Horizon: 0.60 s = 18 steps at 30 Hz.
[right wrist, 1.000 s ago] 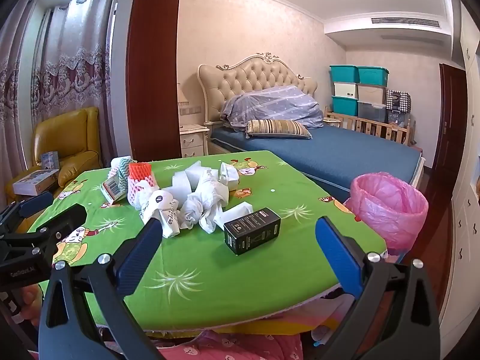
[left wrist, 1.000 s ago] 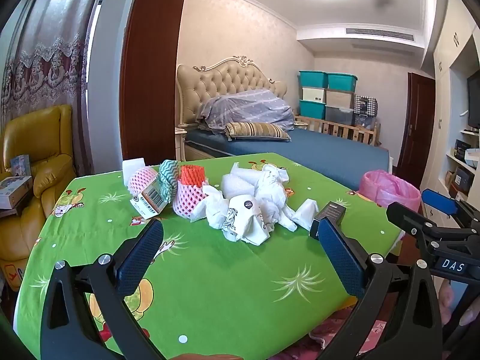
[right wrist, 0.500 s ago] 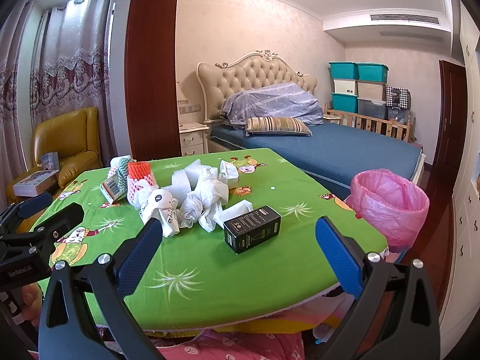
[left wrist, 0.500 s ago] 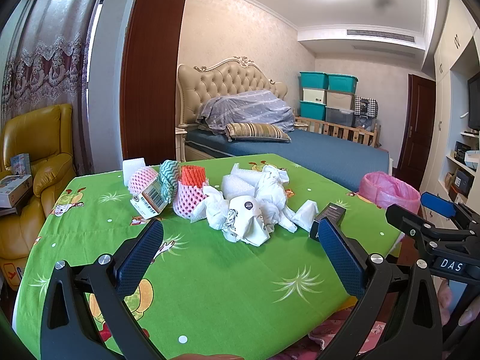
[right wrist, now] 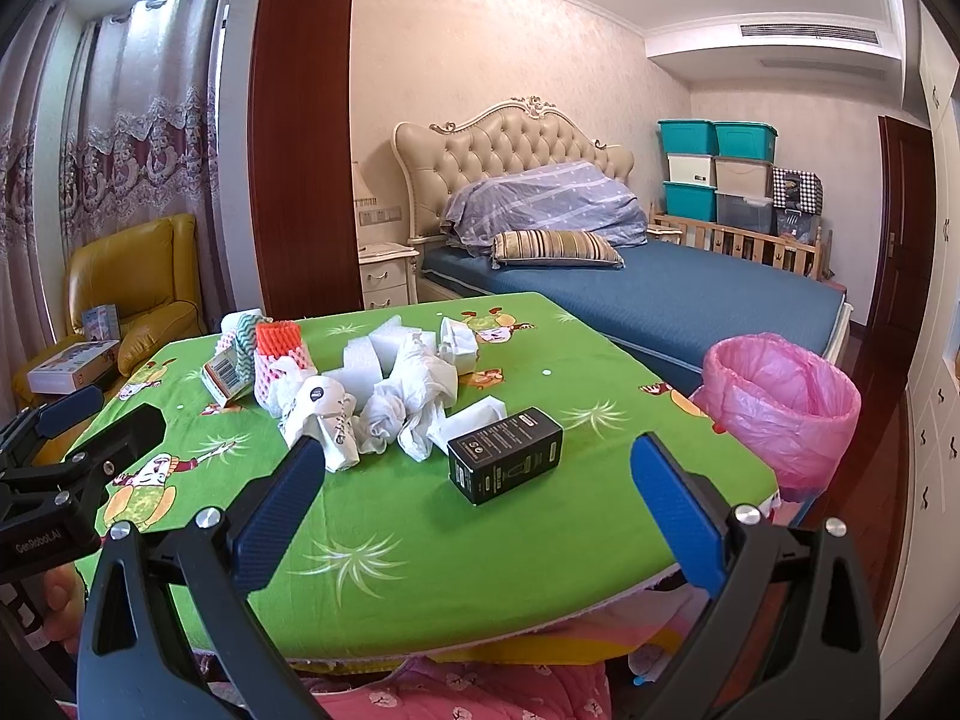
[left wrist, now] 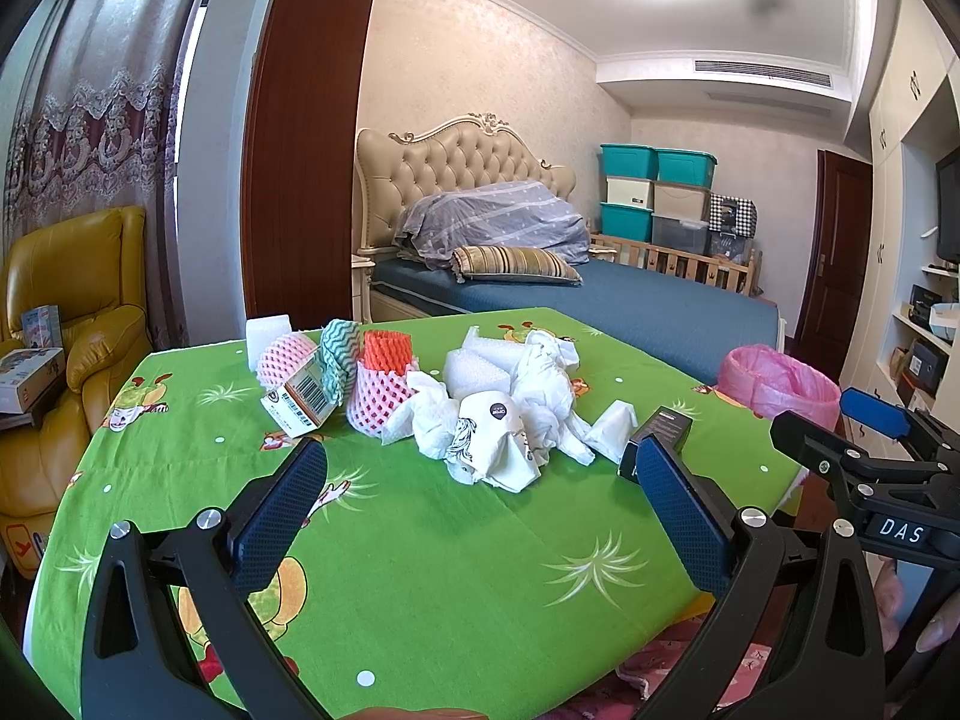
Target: Collect trash
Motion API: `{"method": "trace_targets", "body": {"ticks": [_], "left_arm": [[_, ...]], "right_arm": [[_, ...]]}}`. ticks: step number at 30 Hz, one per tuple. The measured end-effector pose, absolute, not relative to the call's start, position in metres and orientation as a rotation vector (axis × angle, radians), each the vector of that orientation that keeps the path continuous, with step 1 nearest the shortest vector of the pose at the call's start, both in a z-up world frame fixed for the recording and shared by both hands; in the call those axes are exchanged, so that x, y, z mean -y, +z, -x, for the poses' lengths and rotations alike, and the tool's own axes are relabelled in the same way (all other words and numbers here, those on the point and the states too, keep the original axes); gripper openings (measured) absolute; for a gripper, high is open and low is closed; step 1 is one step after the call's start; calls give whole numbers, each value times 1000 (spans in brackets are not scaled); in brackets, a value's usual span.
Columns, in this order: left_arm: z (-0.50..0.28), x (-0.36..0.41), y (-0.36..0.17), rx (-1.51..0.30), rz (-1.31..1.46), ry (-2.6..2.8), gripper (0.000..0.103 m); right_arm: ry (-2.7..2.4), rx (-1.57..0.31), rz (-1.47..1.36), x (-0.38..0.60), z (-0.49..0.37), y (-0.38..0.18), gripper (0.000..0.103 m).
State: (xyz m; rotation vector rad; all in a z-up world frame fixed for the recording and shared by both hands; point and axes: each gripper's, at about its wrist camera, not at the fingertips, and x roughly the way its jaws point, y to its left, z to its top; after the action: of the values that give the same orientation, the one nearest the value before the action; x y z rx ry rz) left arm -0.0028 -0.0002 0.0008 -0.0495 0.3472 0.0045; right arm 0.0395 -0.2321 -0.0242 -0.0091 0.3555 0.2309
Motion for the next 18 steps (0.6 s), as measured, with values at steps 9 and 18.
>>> {"method": "trace_targets", "body": {"ticks": [9, 18], "left_arm": [[2, 0, 2, -347, 51, 5, 97], [2, 0, 2, -347, 52, 4, 97]], "right_arm": [[232, -359, 8, 232, -39, -26, 99], [233, -363, 7, 229, -40, -29, 99]]}}
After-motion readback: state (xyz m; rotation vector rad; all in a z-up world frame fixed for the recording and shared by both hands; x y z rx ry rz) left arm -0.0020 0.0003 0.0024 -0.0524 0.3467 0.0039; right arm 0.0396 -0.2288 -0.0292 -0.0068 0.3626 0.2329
